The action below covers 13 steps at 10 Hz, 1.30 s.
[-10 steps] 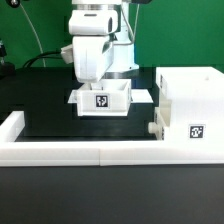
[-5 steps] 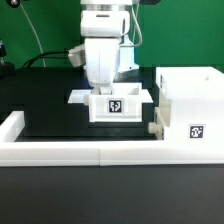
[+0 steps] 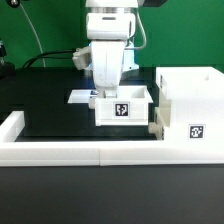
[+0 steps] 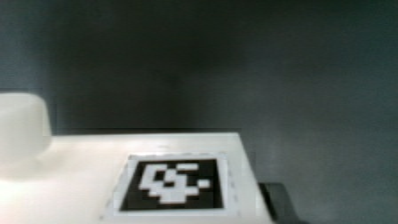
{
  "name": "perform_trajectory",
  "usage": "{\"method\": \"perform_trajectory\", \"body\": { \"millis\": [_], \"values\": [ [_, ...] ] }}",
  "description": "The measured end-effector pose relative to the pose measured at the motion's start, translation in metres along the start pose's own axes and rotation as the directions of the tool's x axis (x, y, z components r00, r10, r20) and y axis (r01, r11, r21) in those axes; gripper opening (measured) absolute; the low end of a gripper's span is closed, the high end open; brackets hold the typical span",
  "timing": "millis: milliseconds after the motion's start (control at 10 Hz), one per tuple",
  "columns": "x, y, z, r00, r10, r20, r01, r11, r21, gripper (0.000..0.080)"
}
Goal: Assemble drawer
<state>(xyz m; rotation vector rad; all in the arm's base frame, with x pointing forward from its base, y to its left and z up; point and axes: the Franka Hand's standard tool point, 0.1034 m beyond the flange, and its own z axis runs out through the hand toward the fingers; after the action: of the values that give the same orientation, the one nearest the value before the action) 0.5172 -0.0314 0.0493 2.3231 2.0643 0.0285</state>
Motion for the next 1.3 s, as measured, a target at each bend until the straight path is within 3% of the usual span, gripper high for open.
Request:
{"method": "perform_trajectory", "body": {
  "millis": [200,500,1000,1300],
  "values": [
    [0.002,0.004,0.000,0.999,-0.038,0.008,0.038,0.999,0.005,0.0044],
    [0.017,0.018,-0.002,0.997,-0.070,0.019,0.070,0.997,0.018,0.0044],
    [0.016,0.019,-0.002,0.998,-0.058,0.020,0.057,0.998,0.020,0.0044],
    [0.017,0.022,-0.012,0.998,-0.060,0.024,0.060,0.998,0.019,0.0044]
  ]
}}
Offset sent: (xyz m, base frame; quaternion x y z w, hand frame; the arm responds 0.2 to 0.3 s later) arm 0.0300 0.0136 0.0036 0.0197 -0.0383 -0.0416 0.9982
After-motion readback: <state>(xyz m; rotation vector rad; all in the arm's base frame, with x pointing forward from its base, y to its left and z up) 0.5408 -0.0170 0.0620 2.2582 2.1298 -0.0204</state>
